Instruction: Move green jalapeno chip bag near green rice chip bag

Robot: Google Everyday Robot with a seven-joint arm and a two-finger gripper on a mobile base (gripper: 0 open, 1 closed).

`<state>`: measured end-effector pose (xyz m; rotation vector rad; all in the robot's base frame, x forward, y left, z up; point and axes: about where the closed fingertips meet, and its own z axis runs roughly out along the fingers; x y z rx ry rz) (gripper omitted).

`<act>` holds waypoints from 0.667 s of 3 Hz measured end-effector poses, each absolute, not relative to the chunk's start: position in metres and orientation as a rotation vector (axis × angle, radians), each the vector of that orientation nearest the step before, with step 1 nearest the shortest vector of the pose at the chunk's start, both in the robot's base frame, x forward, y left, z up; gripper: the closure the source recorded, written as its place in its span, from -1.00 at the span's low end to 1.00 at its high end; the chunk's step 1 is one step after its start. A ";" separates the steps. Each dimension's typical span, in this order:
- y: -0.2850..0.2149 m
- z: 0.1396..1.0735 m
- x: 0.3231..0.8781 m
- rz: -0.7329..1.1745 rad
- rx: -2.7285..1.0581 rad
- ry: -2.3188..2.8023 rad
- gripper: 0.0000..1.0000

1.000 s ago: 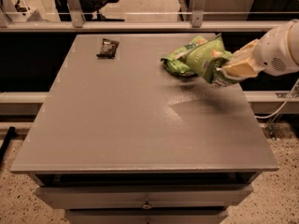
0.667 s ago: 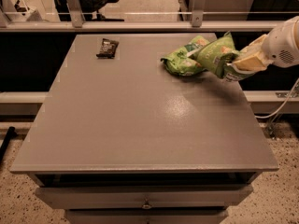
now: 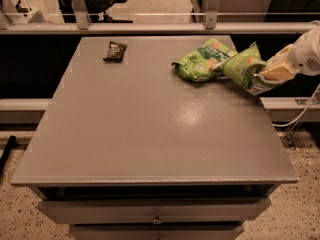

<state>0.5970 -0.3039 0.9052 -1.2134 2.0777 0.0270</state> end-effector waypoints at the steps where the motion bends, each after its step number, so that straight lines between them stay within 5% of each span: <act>1: -0.293 0.889 0.613 0.070 -1.232 2.058 1.00; 2: -0.270 0.875 0.629 0.135 -1.230 2.027 0.66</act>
Offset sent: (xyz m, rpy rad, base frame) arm 0.0508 0.0594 -0.0447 0.1407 -0.0024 0.0881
